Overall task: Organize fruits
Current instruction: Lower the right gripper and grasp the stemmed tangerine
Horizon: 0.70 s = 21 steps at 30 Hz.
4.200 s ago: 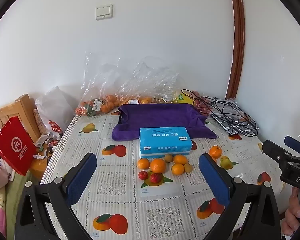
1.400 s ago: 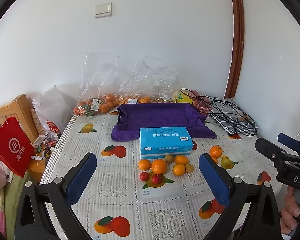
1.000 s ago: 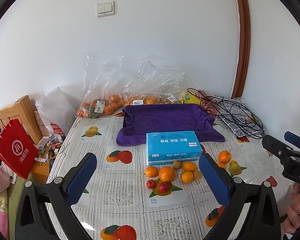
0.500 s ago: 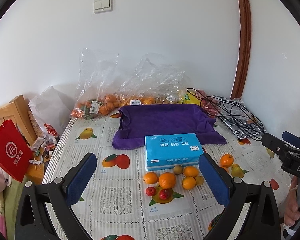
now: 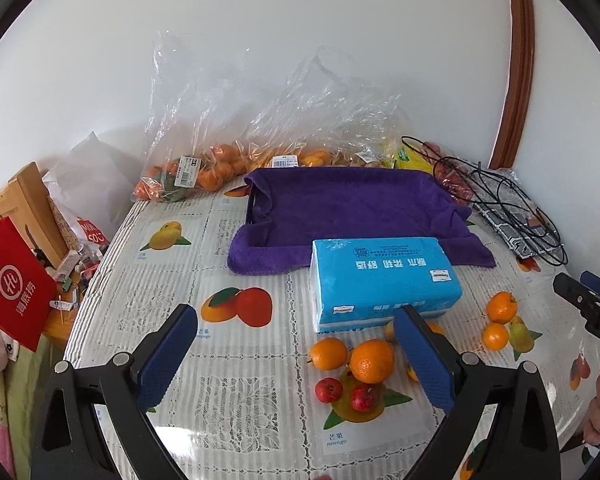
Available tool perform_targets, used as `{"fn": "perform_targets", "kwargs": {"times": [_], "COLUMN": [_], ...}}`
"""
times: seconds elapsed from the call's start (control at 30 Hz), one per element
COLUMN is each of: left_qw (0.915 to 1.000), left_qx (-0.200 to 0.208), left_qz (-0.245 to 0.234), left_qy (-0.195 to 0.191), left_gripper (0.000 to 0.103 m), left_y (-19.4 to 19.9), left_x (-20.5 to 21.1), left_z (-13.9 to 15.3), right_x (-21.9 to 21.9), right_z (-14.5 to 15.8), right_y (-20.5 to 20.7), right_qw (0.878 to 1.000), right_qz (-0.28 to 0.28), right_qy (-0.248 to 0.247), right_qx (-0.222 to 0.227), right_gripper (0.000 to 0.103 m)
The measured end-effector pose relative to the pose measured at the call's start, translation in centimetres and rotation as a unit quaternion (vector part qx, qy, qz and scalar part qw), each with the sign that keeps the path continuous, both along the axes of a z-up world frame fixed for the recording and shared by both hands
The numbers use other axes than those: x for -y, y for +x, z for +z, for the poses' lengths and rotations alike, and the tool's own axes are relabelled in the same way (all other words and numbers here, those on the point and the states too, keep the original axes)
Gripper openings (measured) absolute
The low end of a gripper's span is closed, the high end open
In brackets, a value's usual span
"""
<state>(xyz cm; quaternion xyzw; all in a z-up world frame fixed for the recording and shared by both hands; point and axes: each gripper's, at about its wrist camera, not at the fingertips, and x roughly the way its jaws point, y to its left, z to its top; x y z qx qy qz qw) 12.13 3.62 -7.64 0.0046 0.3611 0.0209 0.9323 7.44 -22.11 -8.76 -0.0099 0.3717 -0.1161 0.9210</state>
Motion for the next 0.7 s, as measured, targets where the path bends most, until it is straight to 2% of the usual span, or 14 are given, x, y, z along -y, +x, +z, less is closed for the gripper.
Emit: {"fn": "perform_targets", "kwargs": {"times": [0.07,0.1,0.23,0.5,0.57,0.7], "left_qw": [1.0,0.9999,0.9994,0.9978,0.9978,0.9969], "left_qx": [-0.004,-0.007,-0.023,-0.052,-0.055,-0.069], "left_qz": [-0.007,-0.009,-0.011,-0.005,-0.008,-0.016], "left_qy": [-0.004,-0.009,-0.025,-0.041,-0.036,-0.034], "left_gripper": [0.099,0.099,0.099,0.099,0.099,0.099], "left_y": [0.6,0.9,1.9,3.1,3.2,3.1], "left_x": [-0.1,-0.1,-0.5,-1.3,-1.2,-0.9], "left_z": [-0.7,-1.1,-2.5,-4.2,-4.5,-5.3], "right_x": [0.8,1.1,2.2,3.0,3.1,3.1], "right_z": [-1.6,-2.4,-5.3,-8.7,-9.3,-9.4], "right_y": [1.0,1.5,3.4,5.6,6.0,6.1], "right_qw": [1.0,0.999,0.997,0.993,0.992,0.993], "right_qz": [-0.007,-0.006,-0.004,-0.002,-0.006,-0.001], "right_qy": [0.007,0.014,0.044,0.062,0.059,0.055], "right_qx": [-0.021,-0.031,-0.064,-0.098,-0.108,-0.101], "right_gripper": [0.076,0.068,0.058,0.053,0.048,0.045]}}
